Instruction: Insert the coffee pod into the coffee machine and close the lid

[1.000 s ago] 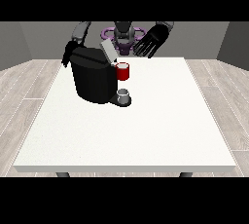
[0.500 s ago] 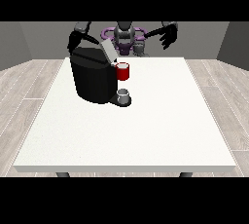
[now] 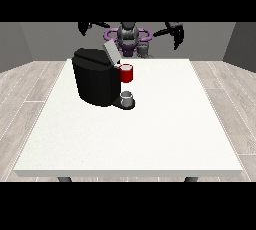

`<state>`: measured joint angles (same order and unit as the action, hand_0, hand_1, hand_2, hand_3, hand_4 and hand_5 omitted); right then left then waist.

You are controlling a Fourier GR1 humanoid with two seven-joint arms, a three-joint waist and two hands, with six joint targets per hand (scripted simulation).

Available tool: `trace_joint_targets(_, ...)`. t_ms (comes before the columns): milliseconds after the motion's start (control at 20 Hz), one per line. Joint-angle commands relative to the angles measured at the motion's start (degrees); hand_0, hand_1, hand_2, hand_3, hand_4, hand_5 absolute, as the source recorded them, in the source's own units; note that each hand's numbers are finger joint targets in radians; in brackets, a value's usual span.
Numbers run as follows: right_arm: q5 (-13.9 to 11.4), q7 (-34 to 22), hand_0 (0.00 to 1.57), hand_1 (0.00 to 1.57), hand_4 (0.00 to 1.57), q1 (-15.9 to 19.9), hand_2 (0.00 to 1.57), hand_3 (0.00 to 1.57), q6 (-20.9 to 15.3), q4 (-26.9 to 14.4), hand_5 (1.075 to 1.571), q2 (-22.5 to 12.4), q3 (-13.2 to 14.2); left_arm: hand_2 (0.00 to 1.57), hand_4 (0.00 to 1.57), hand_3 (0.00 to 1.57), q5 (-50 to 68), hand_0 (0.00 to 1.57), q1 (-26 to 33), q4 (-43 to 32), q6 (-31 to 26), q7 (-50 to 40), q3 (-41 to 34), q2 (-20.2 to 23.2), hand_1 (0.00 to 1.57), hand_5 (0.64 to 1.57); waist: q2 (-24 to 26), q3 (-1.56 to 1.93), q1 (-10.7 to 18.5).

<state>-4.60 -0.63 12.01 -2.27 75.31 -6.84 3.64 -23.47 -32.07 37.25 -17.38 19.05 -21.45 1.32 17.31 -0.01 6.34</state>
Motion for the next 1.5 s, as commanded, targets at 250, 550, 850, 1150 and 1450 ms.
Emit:
trace_joint_targets(250, 2.42, -3.20, 0.00, 0.00, 0.00, 7.51, 0.00, 0.00, 2.25, -2.04, 1.571, -3.33, 3.58, 0.00, 0.41, 0.00, 6.16, 0.00, 5.77, 10.97, 0.39, -3.92, 5.56, -1.29, 0.00, 1.571, -4.70, 0.02, 2.49)
trace_joint_targets(550, 7.63, -5.60, 0.00, 0.00, 0.08, 13.77, 0.00, 0.00, 2.54, -8.51, 1.571, -5.64, 10.09, 0.00, 0.37, 0.00, 9.91, 0.00, 5.74, 18.03, -3.31, -6.83, 6.97, -0.60, 0.00, 1.571, -8.21, 0.03, 7.26)
trace_joint_targets(850, 8.90, -5.07, 0.00, 0.00, 0.17, 17.06, 0.00, 0.00, 2.75, -14.20, 1.571, -6.26, 11.18, 0.00, 0.35, 0.00, 14.46, 0.00, 12.26, 27.60, -0.17, -10.17, 14.33, -1.31, 0.00, 1.571, -9.89, 0.03, 8.27)
trace_joint_targets(1150, 8.51, -7.25, 0.00, 0.00, 0.00, 20.54, 0.00, 0.00, 3.39, -13.39, 1.571, -3.70, 6.92, 0.00, 0.35, 0.00, 15.94, 0.00, 13.11, 34.50, 1.01, -12.41, 11.36, 0.85, 0.00, 1.571, -13.32, 0.01, 3.07)
trace_joint_targets(1450, 6.76, -8.08, 0.00, 0.00, 0.00, 23.28, 0.00, 0.00, 2.63, -14.14, 1.571, -0.96, 3.46, 0.00, 0.36, 0.00, 15.37, 0.00, 18.29, 37.99, 2.70, -12.56, 13.61, -0.45, 0.00, 1.571, -14.03, 0.01, 2.81)
